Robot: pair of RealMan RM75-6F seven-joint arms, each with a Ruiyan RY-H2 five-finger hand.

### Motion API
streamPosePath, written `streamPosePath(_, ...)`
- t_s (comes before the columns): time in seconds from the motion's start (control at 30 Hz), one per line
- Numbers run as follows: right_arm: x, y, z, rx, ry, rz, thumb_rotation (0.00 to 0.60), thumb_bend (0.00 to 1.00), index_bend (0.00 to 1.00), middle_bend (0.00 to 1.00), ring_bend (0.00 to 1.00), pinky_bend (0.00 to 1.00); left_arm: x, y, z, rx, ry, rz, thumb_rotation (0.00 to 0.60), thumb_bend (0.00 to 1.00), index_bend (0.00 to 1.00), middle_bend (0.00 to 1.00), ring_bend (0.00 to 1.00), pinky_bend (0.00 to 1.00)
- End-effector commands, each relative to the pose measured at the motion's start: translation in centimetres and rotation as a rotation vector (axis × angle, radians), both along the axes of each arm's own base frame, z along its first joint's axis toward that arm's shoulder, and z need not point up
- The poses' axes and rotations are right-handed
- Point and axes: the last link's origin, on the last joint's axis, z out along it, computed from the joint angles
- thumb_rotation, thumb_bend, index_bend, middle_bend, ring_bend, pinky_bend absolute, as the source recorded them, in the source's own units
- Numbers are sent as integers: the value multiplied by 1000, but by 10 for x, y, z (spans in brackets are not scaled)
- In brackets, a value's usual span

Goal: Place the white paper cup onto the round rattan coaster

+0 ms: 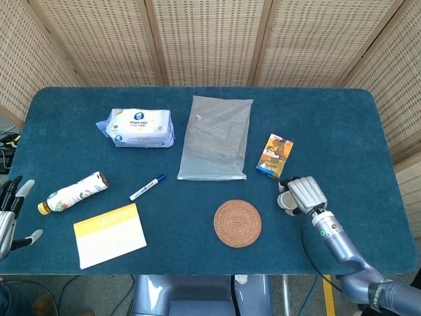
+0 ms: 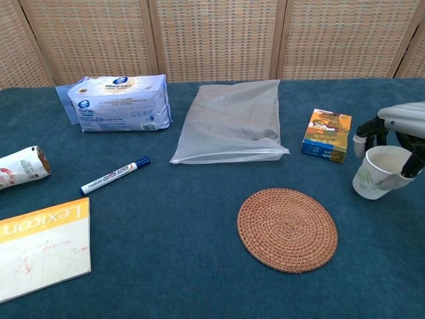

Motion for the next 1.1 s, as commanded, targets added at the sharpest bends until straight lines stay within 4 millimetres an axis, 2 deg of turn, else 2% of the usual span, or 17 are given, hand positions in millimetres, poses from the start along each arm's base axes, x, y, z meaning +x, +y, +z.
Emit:
streamPosePath(0.03, 9, 4, 4, -3, -28, 49, 600, 145, 445, 493, 456, 643, 0, 0, 0, -1, 1, -2, 600, 0, 0, 0, 0, 0)
streamPosePath(0.27, 53, 19, 8, 129, -53, 203, 600, 144, 449, 495, 458, 645, 1, -1, -1, -4, 4, -5, 600, 0, 0, 0, 0, 0)
streamPosePath(0.43, 69, 20, 4, 172, -55, 233, 600, 145, 449, 495, 458, 646, 1, 0, -2, -4, 5, -4, 600, 0, 0, 0, 0, 0)
streamPosePath(0.7, 107, 13, -24, 239, 1, 306, 600, 149, 452, 495, 458, 646, 0, 1, -2, -6, 3, 3, 600, 0, 0, 0, 0, 0)
streamPosePath(0.93, 120, 19, -47, 287, 50, 324, 600, 149, 451, 494, 458, 646, -2, 2, -1, -11, -5, 10, 600, 0, 0, 0, 0, 0)
streamPosePath(1.1, 128, 21, -56, 308, 49, 306, 600, 148, 449, 491, 458, 646, -2, 3, 0, -12, -8, 10, 600, 0, 0, 0, 0, 0)
